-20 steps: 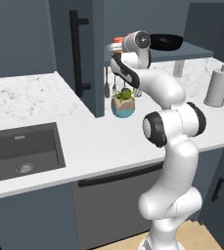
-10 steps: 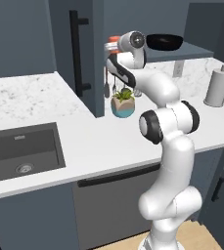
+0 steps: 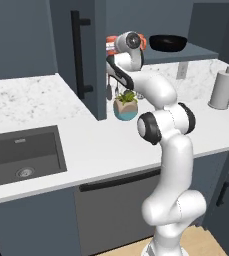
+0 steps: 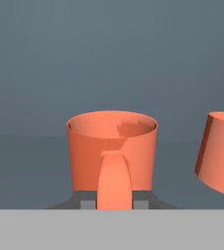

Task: Gather all objects into one cabinet and sort the glasses and bowls to opposite sides.

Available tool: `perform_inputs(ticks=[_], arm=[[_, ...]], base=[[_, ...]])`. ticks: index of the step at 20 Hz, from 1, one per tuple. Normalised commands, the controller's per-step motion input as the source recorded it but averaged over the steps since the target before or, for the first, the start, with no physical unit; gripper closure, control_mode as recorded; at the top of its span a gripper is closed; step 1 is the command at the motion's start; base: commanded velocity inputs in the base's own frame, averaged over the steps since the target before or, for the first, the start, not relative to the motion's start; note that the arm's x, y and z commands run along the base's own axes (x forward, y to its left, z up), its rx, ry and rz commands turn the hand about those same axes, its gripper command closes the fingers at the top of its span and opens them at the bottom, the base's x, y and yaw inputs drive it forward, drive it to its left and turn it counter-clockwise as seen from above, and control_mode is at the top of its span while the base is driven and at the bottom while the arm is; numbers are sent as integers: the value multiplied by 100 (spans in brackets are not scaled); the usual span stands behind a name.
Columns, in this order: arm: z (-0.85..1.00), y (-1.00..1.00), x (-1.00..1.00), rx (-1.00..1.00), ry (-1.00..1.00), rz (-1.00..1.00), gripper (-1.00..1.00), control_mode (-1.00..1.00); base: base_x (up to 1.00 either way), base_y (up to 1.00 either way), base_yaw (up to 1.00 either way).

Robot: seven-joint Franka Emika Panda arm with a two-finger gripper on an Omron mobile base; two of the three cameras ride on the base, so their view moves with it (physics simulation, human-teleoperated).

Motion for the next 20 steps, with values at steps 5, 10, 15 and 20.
perform_inputs(ticks=[5,10,15,20], arm=[[-16,27,30,0,0,0,-100,-100],[-13,24,26,0,0,0,-100,-100],[-1,1,3,0,0,-1,-100,-100],[0,-1,-3,0,0,-5,-100,-100]], base=[[0,0,0],[0,0,0],[0,0,0],[0,0,0]])
